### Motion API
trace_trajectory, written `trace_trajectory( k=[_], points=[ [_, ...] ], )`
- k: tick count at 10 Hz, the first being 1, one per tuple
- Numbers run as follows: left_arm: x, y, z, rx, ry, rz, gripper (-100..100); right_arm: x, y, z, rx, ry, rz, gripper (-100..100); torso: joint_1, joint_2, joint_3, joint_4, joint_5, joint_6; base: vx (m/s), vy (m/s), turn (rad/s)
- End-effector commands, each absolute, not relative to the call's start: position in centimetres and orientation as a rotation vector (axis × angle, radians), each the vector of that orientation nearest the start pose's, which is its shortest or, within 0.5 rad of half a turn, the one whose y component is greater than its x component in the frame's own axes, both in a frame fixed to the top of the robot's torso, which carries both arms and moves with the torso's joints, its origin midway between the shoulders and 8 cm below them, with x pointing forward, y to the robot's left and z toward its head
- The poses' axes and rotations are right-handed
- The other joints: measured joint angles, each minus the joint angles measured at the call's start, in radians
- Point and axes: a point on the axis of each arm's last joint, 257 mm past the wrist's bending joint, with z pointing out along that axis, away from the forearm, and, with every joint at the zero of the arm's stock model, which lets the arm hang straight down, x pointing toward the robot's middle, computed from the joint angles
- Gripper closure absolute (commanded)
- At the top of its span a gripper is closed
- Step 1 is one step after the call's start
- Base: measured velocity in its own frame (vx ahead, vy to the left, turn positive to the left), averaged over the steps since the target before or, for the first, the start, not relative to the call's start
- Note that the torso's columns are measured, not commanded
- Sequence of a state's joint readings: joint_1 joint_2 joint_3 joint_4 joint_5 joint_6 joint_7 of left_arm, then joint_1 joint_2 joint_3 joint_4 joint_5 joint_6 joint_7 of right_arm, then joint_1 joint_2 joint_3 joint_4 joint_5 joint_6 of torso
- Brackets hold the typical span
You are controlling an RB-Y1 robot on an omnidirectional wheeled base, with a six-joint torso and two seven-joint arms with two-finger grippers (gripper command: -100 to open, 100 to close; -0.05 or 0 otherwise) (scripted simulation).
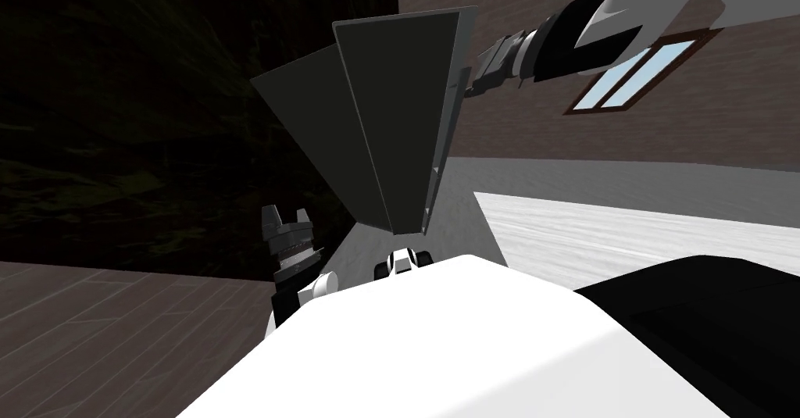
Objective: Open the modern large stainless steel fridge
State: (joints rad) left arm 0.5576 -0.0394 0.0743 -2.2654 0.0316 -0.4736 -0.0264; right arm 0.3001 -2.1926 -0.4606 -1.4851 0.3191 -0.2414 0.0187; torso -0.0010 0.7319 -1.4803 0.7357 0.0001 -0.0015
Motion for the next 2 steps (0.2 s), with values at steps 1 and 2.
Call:
trace_trajectory(
  k=[1,2],
  points=[
    [33.8,32.1,-0.5,-0.759,0.625,-1.177,0,55.2,-35.6,31.0,-0.936,1.351,-0.517,-100,-0.002,0.002,0.001,0.001,-0.001,0.001,0.047,-0.050,-0.164],
    [33.8,32.1,-0.5,-0.759,0.625,-1.177,0,55.1,-34.4,32.0,-0.944,1.344,-0.506,-100,-0.002,0.002,0.000,0.002,0.000,0.000,0.080,-0.064,-0.141]
  ],
)
